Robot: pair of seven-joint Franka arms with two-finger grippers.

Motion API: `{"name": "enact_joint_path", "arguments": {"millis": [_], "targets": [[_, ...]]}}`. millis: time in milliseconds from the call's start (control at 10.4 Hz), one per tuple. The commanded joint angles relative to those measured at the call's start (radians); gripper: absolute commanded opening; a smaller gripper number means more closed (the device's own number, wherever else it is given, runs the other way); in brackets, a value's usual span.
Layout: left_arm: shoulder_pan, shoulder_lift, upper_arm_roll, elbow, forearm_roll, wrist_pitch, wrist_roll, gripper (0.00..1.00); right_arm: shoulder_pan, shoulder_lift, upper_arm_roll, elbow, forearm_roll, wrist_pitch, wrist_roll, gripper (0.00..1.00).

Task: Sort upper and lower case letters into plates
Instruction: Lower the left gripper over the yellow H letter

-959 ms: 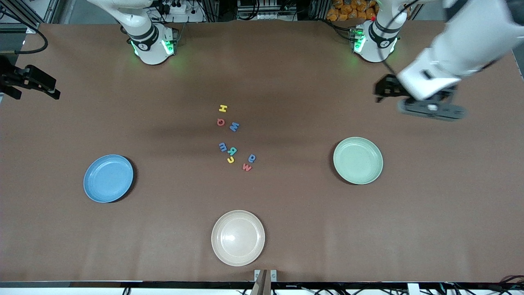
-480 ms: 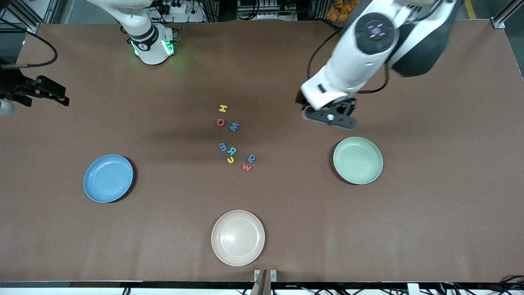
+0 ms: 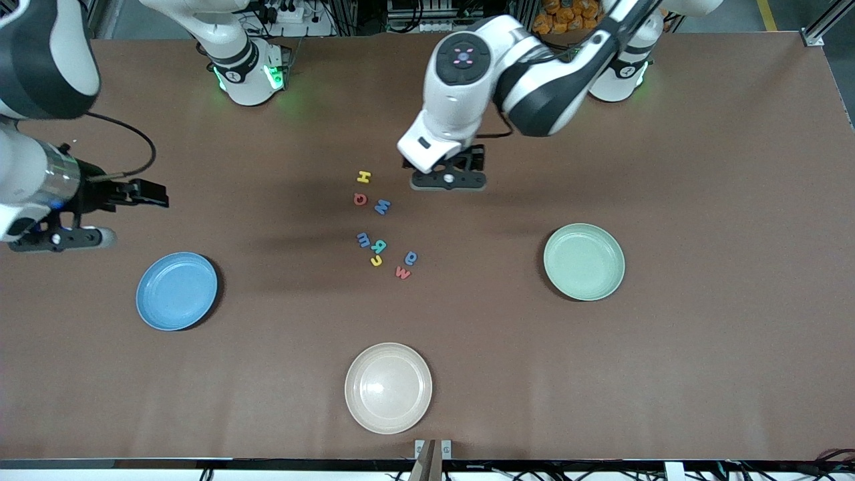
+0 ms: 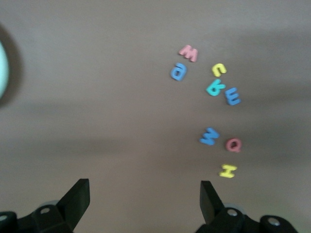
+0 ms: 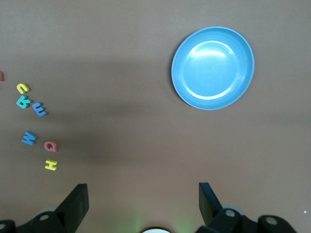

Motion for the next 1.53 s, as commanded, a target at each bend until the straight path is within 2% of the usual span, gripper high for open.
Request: {"name": "enact_joint_path", "arguments": {"millis": [0,192,384,480,767,863,1055,1247,1439], "targets": [[-0.076,0.130,0.028,0.091,0.092,0.068,-0.139,1.00,0.038,0.020,0.002,0.018,0.003,0.027,0.016,1.00],[-0.162,0.234,0.060,0.167,0.158,0.102,-0.263,1.00,0.065,0.048,0.001,0.017,0.002,0.095,0.039,1.00],[-0.301,0.263,0.169,0.177,0.184,0.107,-0.372,1.00,0.067,0.132,0.001,0.012,0.000,0.185,0.152,1.00],[-0.338,0.274,0.197,0.178,0.183,0.120,-0.398,1.00,0.065,0.161,0.001,0.011,-0.001,0.215,0.182,1.00],[-0.362,0.277,0.191,0.177,0.180,0.128,-0.397,1.00,0.058,0.213,-0.001,0.004,-0.015,0.222,0.202,1.00],[-0.381,0.279,0.189,0.172,0.186,0.175,-0.362,1.00,0.052,0.223,-0.001,0.004,-0.012,0.235,0.200,1.00],[-0.400,0.332,0.189,0.168,0.186,0.281,-0.266,1.00,0.052,0.241,-0.002,0.001,-0.010,0.315,0.202,1.00],[-0.414,0.369,0.191,0.166,0.189,0.281,-0.162,1.00,0.033,0.290,-0.002,0.001,-0.009,0.392,0.200,1.00],[-0.424,0.388,0.189,0.166,0.190,0.280,-0.143,1.00,0.019,0.333,-0.002,0.003,-0.001,0.449,0.202,1.00]]}}
